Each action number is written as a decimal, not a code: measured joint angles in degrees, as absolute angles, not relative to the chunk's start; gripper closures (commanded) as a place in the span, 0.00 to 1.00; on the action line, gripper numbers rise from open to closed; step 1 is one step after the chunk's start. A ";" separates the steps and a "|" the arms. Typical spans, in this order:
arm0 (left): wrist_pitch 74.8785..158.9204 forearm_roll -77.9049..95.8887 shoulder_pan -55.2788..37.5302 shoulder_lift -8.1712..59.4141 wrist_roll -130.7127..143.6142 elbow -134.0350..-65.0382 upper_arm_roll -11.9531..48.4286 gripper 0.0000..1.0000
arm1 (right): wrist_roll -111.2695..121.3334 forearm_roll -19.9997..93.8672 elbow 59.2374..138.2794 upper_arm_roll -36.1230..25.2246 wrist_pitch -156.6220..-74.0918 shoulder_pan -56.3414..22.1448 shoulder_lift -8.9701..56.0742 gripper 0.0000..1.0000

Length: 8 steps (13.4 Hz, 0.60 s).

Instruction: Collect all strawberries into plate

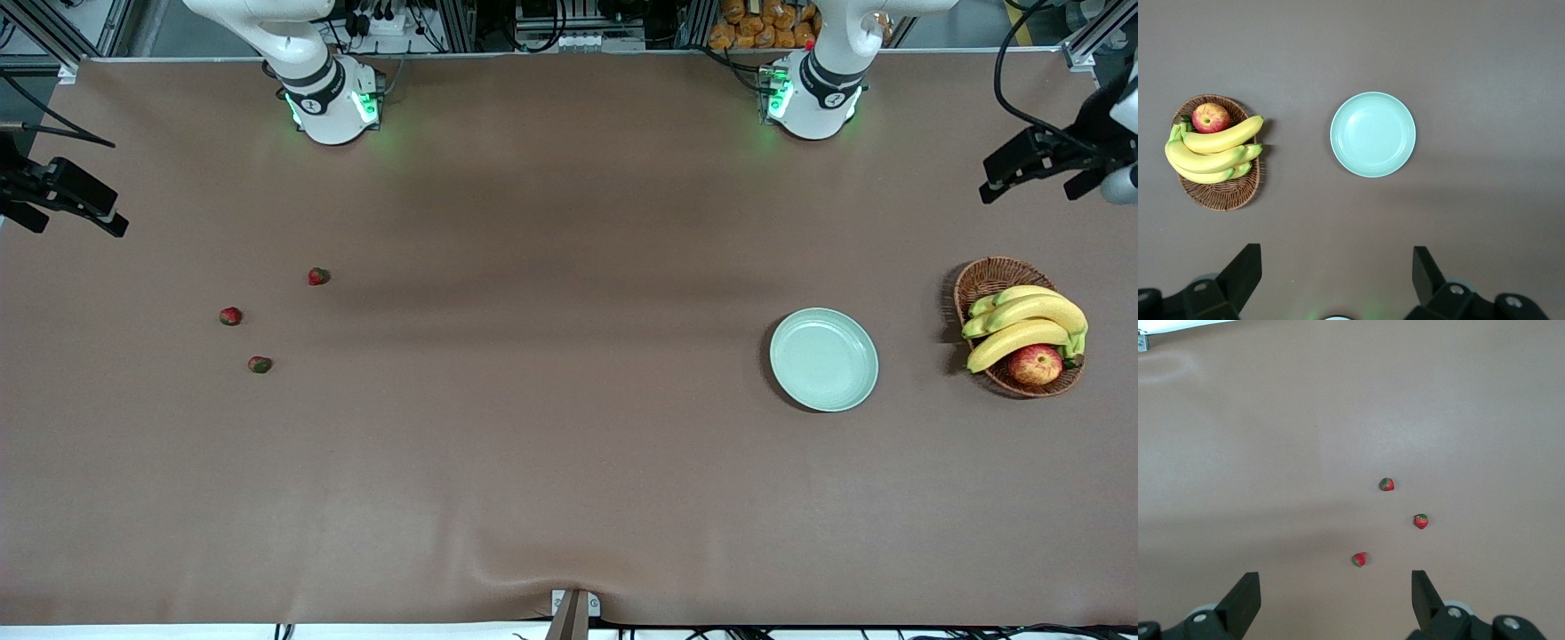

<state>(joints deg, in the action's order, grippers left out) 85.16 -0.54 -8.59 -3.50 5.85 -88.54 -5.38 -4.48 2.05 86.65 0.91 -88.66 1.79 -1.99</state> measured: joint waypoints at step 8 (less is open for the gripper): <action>83.91 -0.52 -8.59 -1.69 6.84 -86.93 -5.75 0.00 | -4.48 2.05 86.65 0.98 -88.63 1.79 -1.98 0.00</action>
<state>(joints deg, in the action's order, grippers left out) 83.91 -0.52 -8.59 -1.69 6.84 -86.93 -5.75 -4.48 2.05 86.65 0.98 -88.63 1.79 -1.98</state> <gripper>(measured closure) 0.000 0.000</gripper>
